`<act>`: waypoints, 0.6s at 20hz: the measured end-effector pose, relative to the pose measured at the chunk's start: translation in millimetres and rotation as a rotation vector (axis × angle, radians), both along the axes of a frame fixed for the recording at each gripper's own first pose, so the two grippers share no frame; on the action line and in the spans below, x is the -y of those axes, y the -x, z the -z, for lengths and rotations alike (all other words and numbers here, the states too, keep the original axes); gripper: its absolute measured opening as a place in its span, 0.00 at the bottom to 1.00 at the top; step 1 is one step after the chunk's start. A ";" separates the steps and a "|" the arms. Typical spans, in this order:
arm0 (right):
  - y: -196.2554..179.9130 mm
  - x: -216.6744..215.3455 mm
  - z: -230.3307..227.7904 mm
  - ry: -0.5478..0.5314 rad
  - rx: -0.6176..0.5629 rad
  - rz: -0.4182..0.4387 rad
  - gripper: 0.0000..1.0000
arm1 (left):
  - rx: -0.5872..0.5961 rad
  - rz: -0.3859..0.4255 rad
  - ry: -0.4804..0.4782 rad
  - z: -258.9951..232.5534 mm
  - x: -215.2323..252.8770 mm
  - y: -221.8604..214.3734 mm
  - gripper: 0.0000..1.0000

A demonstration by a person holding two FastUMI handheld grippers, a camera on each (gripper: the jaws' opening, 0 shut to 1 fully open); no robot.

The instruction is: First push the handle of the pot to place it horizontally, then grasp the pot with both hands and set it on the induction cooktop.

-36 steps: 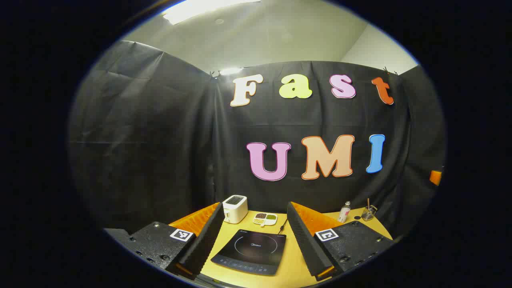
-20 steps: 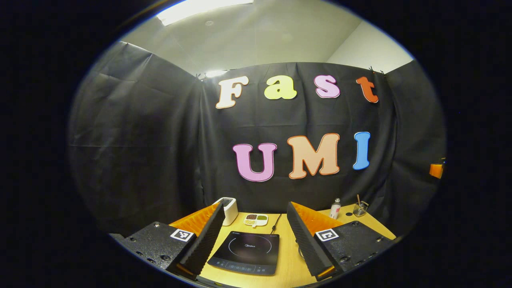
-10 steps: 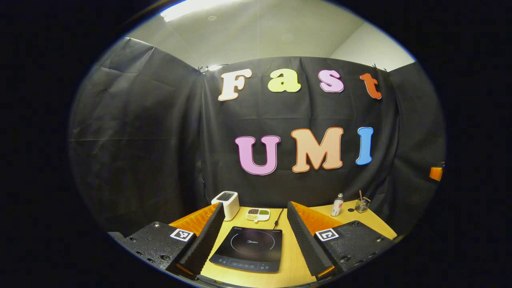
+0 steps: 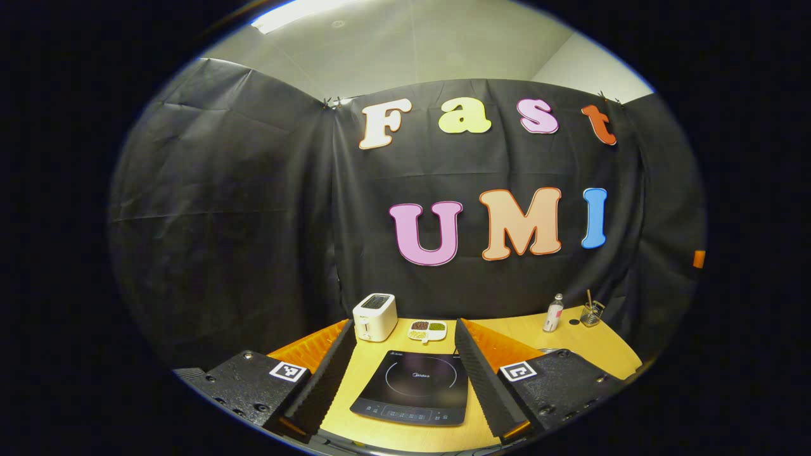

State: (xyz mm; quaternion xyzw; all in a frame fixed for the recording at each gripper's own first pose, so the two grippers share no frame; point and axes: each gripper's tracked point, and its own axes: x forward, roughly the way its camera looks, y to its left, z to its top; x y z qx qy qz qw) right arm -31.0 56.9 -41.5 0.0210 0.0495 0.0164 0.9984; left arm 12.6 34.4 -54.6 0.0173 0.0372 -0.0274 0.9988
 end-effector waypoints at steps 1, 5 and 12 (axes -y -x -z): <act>-0.9 -2.5 2.6 -0.003 -0.005 0.000 0.04 | -0.004 0.005 0.007 1.3 -0.6 -0.3 0.95; 0.8 -22.1 15.9 -0.019 -0.042 -0.021 0.12 | -0.022 0.022 0.016 11.2 -7.3 -5.9 0.95; 10.5 -51.5 57.5 -0.064 -0.137 -0.015 0.03 | -0.038 0.087 0.002 24.4 -12.6 -14.8 0.95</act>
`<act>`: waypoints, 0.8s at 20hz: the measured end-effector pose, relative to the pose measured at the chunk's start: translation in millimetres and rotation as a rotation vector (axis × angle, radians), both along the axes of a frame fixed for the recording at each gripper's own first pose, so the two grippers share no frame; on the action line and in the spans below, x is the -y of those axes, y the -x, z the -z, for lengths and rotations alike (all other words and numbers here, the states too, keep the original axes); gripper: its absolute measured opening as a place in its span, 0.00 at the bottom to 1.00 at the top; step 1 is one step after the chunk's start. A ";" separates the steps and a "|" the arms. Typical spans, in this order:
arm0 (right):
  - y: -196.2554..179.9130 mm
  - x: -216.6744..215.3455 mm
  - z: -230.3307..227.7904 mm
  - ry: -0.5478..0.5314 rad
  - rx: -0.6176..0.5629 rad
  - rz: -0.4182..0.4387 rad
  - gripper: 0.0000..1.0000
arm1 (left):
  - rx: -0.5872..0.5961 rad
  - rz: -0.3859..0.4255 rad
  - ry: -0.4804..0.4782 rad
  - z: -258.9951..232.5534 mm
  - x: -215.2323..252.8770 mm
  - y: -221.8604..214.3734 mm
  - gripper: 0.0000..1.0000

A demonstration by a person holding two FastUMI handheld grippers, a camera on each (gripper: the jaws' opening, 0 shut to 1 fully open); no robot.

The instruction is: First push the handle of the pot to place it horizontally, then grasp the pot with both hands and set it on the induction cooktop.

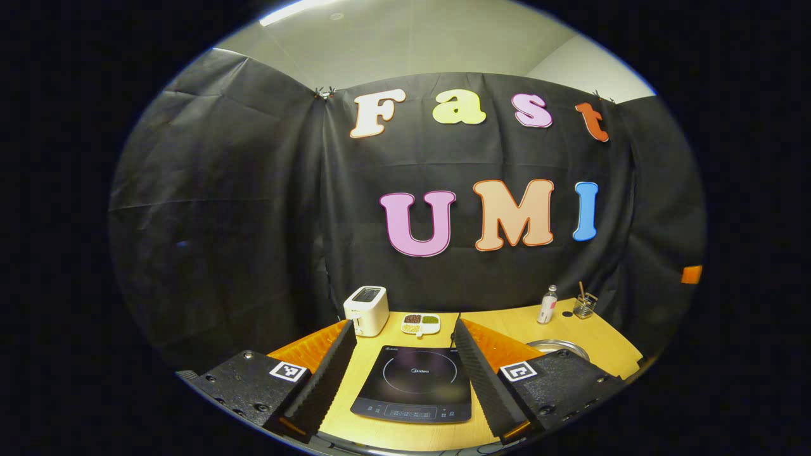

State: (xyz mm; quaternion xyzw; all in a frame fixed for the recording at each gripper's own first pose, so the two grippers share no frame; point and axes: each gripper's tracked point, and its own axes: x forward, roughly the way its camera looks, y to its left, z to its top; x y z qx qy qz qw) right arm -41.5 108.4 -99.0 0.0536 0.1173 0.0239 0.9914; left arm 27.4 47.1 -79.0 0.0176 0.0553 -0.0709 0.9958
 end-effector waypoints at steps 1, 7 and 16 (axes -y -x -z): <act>1.6 -2.4 8.7 -0.007 -0.020 0.004 0.03 | -0.003 0.010 -0.006 2.1 -1.1 0.0 0.95; 8.2 3.7 67.4 -0.077 -0.186 0.059 0.01 | -0.004 0.067 -0.035 14.6 6.0 0.2 0.95; -11.8 15.7 148.6 -0.165 -0.410 0.071 0.08 | -0.065 0.032 0.009 36.7 25.0 -23.4 0.96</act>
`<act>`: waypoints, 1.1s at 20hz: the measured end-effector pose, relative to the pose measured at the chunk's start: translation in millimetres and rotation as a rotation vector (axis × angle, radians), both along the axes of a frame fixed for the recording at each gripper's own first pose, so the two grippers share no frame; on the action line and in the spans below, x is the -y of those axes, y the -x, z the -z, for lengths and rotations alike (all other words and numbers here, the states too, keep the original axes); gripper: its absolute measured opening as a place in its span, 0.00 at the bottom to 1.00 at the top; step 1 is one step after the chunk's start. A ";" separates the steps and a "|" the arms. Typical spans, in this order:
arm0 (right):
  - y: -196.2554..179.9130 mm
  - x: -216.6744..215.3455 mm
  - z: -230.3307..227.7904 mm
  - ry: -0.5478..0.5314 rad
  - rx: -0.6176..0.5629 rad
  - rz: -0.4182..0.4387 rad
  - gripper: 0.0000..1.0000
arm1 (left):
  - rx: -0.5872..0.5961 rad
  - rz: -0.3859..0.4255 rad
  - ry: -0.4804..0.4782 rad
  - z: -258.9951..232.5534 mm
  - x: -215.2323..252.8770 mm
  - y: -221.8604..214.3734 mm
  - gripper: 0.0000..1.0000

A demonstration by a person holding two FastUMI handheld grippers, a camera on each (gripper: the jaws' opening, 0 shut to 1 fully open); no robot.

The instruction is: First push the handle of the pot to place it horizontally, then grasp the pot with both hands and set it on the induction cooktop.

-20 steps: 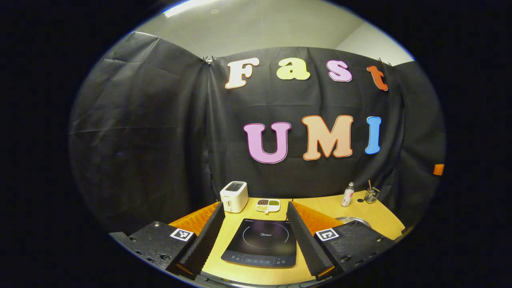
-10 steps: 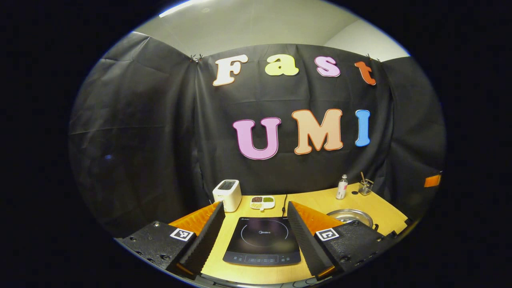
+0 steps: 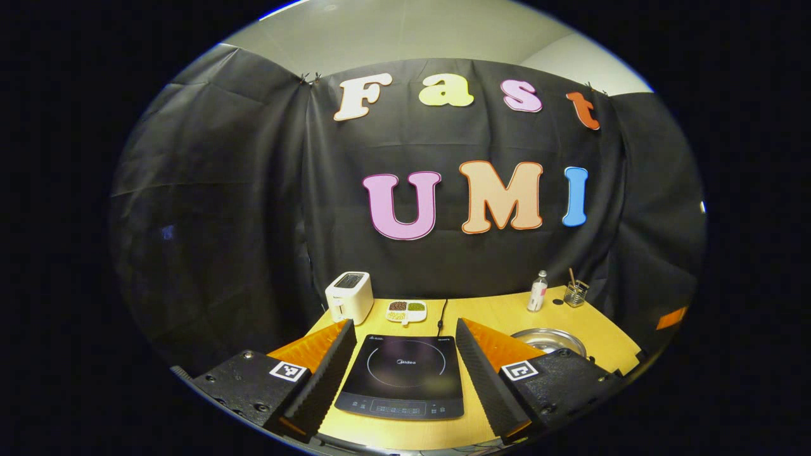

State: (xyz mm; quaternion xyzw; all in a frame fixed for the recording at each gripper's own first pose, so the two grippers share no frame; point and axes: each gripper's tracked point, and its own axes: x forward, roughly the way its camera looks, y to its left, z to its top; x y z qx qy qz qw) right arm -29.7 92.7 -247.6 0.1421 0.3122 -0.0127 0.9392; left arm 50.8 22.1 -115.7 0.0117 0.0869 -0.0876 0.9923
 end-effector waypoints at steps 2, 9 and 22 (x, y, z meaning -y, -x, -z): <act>-13.8 1.2 21.9 -0.019 -0.060 -0.009 0.09 | -0.014 -0.033 -0.008 1.0 2.8 -11.7 0.94; -57.2 -18.6 102.4 -0.171 -0.332 -0.091 0.09 | -0.030 -0.122 -0.027 -1.9 27.6 -44.7 0.96; -48.1 -47.8 219.1 -0.338 -0.735 -0.107 0.09 | -0.076 -0.213 -0.105 7.6 63.9 -74.8 0.99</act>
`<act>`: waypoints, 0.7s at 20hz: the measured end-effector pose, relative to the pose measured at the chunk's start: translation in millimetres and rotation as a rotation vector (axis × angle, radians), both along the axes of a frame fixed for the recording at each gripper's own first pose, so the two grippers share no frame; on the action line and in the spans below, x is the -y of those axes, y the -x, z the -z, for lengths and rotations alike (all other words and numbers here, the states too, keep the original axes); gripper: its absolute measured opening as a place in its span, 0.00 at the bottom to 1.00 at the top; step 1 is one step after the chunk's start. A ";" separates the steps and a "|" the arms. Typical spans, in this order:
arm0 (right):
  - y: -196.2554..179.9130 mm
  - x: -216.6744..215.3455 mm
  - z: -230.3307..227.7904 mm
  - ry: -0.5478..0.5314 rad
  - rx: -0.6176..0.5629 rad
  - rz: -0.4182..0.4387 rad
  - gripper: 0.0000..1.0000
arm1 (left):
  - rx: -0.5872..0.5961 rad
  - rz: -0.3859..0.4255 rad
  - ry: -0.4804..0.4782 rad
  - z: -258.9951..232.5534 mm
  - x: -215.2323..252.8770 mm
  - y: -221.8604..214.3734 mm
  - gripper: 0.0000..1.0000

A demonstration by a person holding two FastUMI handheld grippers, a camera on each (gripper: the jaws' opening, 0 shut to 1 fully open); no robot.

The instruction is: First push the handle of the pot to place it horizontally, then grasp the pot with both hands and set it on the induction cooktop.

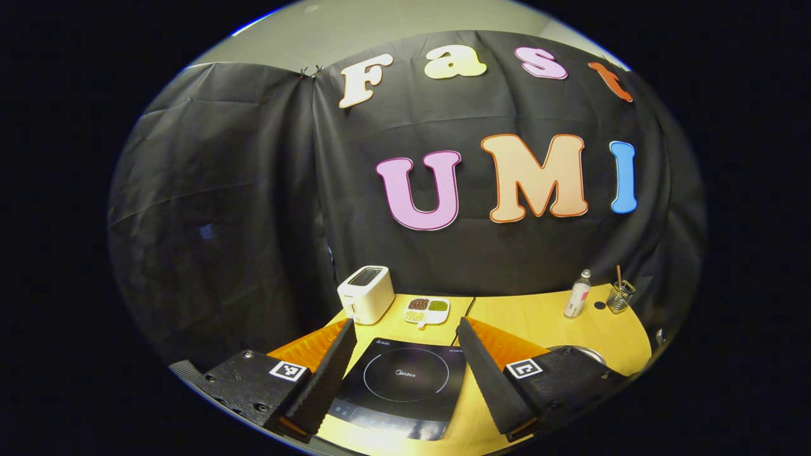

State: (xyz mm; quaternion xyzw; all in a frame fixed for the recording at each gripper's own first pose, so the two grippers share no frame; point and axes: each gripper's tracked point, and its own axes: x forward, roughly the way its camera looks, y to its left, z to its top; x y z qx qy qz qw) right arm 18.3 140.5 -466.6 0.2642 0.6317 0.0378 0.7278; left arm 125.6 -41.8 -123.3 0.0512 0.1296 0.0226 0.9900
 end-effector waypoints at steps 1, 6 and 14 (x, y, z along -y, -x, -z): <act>-2.3 0.6 4.7 0.005 -0.009 -0.001 0.09 | -0.002 -0.007 -0.002 0.4 0.5 0.0 0.99; -22.2 15.4 19.9 0.051 -0.015 0.013 0.09 | -0.019 -0.044 0.009 7.2 2.6 2.7 0.99; -56.4 36.4 19.7 0.085 0.019 0.042 0.09 | -0.023 -0.058 0.020 12.0 8.8 0.5 0.99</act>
